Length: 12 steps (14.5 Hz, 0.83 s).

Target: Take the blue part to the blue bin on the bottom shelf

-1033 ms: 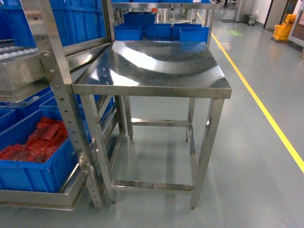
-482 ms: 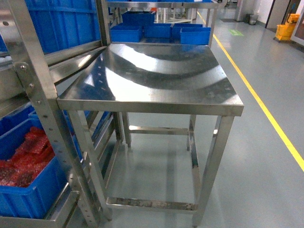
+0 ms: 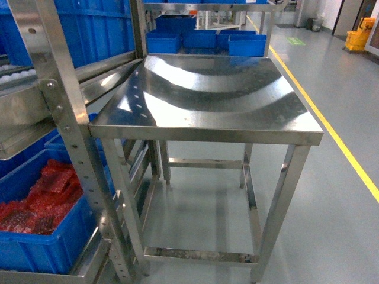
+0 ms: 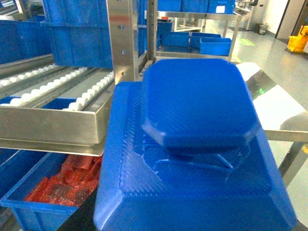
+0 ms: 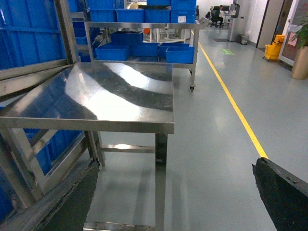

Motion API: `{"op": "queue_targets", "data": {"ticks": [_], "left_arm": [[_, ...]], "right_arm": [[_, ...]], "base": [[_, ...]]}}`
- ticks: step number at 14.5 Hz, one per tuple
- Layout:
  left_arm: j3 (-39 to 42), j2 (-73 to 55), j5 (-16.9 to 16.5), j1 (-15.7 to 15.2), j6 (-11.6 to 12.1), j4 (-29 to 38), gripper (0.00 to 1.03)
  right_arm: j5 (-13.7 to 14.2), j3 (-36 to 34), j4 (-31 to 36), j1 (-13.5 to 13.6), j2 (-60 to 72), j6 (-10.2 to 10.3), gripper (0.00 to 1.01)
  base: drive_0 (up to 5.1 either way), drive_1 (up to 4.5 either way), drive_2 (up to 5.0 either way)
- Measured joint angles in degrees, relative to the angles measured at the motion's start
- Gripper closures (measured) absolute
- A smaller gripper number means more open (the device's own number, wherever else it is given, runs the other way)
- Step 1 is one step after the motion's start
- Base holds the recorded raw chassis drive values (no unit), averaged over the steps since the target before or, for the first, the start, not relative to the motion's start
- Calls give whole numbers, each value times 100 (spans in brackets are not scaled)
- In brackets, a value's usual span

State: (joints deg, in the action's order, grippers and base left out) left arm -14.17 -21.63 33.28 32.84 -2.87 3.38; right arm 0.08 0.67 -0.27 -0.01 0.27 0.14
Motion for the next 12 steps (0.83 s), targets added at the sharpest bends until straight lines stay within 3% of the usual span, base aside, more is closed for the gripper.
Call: {"op": "queue_targets", "data": {"ticks": [12], "left_arm": [[0,0,17,0,-2,2,60]], "right_arm": [[-7,0,-9,0,0,0,3]], "base": [[-492,244,244]]}}
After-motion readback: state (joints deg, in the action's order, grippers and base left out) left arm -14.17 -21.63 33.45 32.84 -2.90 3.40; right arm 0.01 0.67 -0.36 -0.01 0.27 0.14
